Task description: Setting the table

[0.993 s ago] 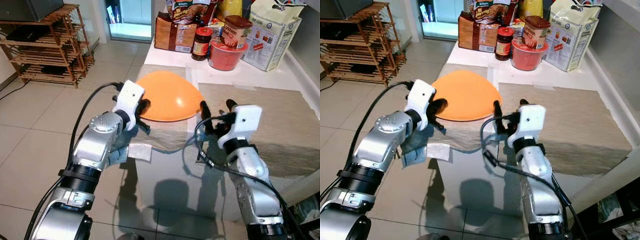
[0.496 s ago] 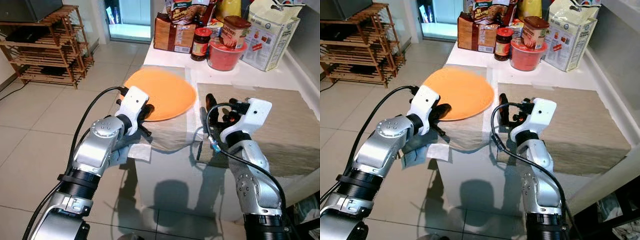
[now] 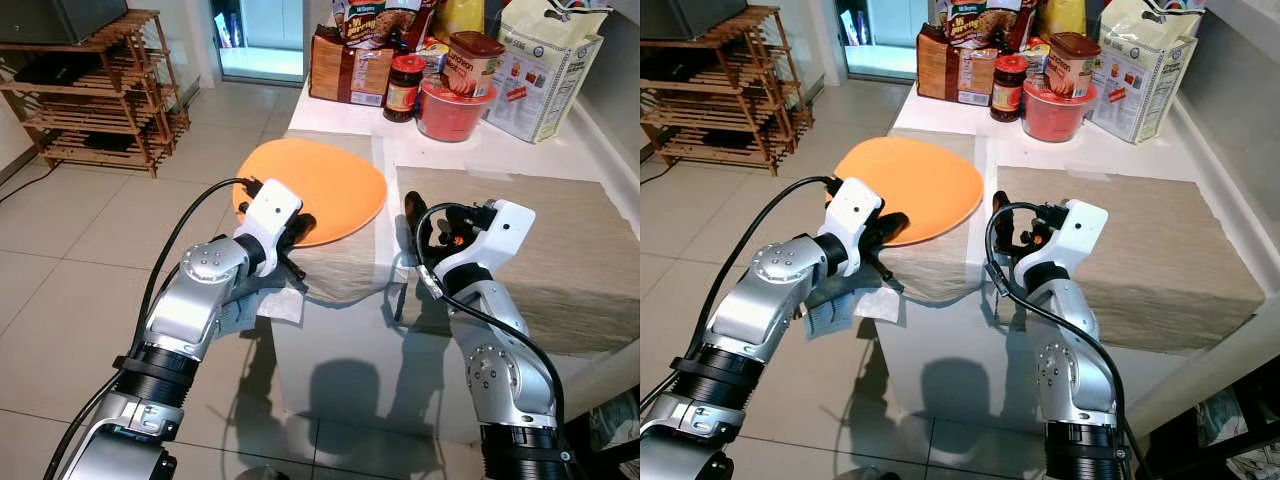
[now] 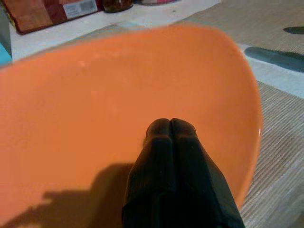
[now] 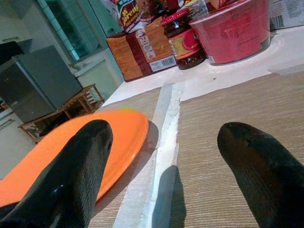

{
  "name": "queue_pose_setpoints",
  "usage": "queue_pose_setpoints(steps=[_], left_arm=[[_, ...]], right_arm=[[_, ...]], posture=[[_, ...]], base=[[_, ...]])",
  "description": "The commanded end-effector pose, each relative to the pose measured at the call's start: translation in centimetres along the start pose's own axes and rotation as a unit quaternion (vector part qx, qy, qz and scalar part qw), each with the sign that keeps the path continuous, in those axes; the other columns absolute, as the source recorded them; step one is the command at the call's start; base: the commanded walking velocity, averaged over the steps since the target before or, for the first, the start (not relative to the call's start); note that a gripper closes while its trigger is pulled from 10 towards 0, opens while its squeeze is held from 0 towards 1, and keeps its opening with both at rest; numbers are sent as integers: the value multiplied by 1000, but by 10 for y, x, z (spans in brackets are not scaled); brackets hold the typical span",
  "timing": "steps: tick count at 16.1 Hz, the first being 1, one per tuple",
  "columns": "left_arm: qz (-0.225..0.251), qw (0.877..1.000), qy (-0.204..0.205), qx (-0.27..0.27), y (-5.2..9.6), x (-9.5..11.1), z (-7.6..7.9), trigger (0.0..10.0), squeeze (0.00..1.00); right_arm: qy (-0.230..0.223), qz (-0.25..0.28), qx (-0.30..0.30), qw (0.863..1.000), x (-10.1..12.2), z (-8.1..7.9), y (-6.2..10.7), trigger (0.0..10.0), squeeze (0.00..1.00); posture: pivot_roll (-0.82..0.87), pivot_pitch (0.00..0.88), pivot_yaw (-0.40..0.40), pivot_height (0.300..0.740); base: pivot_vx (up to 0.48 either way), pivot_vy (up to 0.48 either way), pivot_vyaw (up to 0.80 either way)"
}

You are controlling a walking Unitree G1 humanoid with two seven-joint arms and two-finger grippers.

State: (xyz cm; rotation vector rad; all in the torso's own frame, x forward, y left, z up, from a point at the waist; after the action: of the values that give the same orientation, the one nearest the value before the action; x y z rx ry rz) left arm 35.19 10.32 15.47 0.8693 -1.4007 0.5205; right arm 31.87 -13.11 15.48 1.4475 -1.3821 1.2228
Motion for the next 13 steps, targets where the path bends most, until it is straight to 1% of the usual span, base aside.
queue_pose_setpoints(steps=[1, 2, 4, 5, 6, 8, 9, 10, 11, 13], left_arm=[[2, 1000, -5, -19, -5, 8, 6, 10000, 0], [26, 999, -10, -19, -8, 26, 4, 10000, 0], [67, 998, -5, -20, -13, 62, 0, 10000, 0], [70, 997, -11, -19, -14, 70, -4, 10000, 0], [66, 998, -20, -8, -15, 74, -12, 10000, 0], [28, 999, -22, 23, -17, 73, -41, 10000, 0], [17, 999, -18, 34, -18, 71, -49, 10000, 0], [-6, 998, -23, 50, -18, 65, -59, 10000, 0], [-28, 998, -21, 60, -19, 58, -66, 10000, 0], [-55, 996, -13, 70, -23, 48, -71, 10000, 0]], right_arm=[[0, -4, 7, 1000, 1, -2, -2, 10000, 0], [4, -6, 8, 1000, -1, -2, -1, 10000, 0], [5, -9, 8, 1000, -2, -1, 1, 10000, 0], [6, -10, 8, 1000, -3, -1, 1, 10000, 0], [5, -10, 8, 1000, -3, -1, 2, 10000, 0], [11, -10, 17, 1000, -3, -3, 6, 10000, 0], [15, -11, 18, 1000, -4, -3, 7, 10000, 0], [21, -13, 20, 999, -7, -3, 10, 10000, 0], [24, -15, 21, 999, -9, -4, 13, 10000, 0], [26, -18, 23, 999, -11, -6, 17, 10000, 0]], posture=[[66, 16, -1, 740], [67, 15, -2, 740], [66, 14, -3, 740], [66, 13, -3, 740], [64, 13, 0, 740], [59, 9, 9, 740], [58, 9, 10, 740], [55, 7, 14, 740], [49, 5, 18, 740], [39, 1, 23, 740]], base=[[0, 0, 0], [0, 0, 0], [0, 0, 0], [0, 0, 0], [0, 0, 0], [0, 0, 0], [0, 0, 0], [0, 0, 0], [0, 0, 0], [0, 0, 0]])
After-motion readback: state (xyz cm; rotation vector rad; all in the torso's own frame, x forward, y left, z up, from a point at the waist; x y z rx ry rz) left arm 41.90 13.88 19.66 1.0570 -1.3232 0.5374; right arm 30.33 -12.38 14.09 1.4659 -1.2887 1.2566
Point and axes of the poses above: a point about 5 cm out from each wrist's last joint towards the gripper, its own y axis pointing back from the gripper into the wrist, its own x axis along the axis of the wrist's last joint, z = x × y, the point moved 2 cm from there along -y, pointing out of the wrist towards the gripper, and after that the axes turned 11 degrees about y, right-handed, at the moved point
